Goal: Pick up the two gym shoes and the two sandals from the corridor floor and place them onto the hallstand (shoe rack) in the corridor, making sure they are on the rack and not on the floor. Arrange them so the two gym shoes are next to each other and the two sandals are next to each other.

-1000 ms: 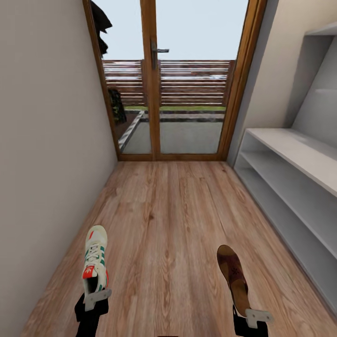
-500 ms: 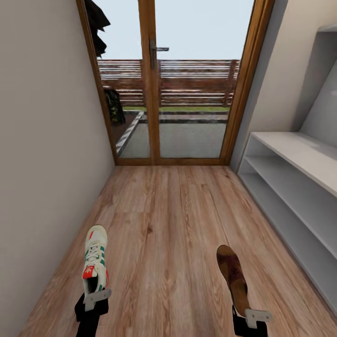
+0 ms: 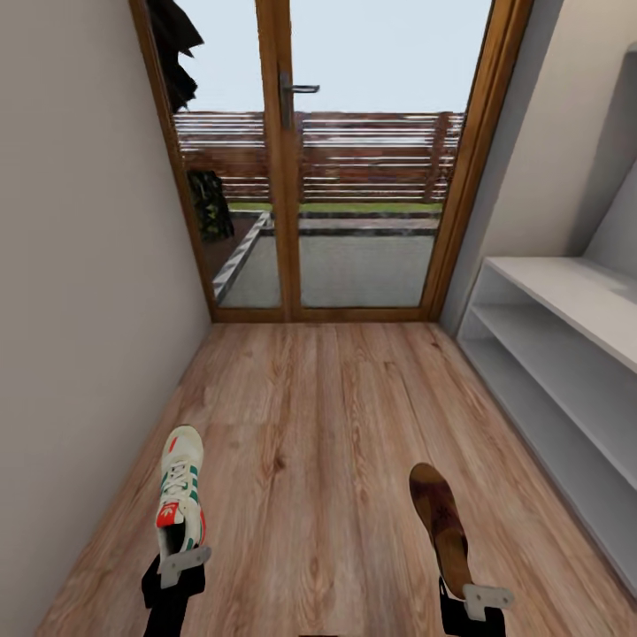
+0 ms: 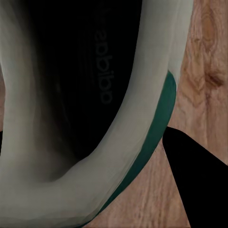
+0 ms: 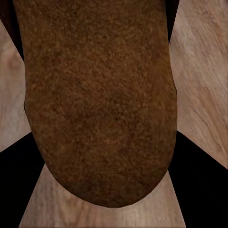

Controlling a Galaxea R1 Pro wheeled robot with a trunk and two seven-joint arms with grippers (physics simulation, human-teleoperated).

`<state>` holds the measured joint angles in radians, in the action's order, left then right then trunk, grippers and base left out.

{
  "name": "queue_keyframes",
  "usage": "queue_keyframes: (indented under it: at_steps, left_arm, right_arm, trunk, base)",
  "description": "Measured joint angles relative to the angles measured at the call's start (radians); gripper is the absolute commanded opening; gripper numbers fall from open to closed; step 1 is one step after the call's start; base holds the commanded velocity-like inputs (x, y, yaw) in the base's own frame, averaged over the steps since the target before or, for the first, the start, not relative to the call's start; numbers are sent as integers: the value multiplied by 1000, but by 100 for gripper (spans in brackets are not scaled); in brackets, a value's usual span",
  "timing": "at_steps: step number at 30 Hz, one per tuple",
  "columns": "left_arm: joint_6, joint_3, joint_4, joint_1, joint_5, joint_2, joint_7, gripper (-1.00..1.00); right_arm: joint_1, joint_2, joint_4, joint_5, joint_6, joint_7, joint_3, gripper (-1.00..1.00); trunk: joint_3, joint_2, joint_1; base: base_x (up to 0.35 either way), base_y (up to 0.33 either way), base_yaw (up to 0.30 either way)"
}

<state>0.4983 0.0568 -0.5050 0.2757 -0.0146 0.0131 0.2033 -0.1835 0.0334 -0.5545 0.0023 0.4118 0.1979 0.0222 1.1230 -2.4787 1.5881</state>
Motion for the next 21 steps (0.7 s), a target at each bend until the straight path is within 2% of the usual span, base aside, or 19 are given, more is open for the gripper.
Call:
queue_keyframes:
  at_steps: [21]
  left_arm:
    - [2, 0, 0, 0, 0, 0, -1, -100]
  right_arm:
    - [0, 0, 0, 0, 0, 0, 0, -100]
  trunk:
    - [-8, 0, 0]
  base:
    - [339, 0, -250]
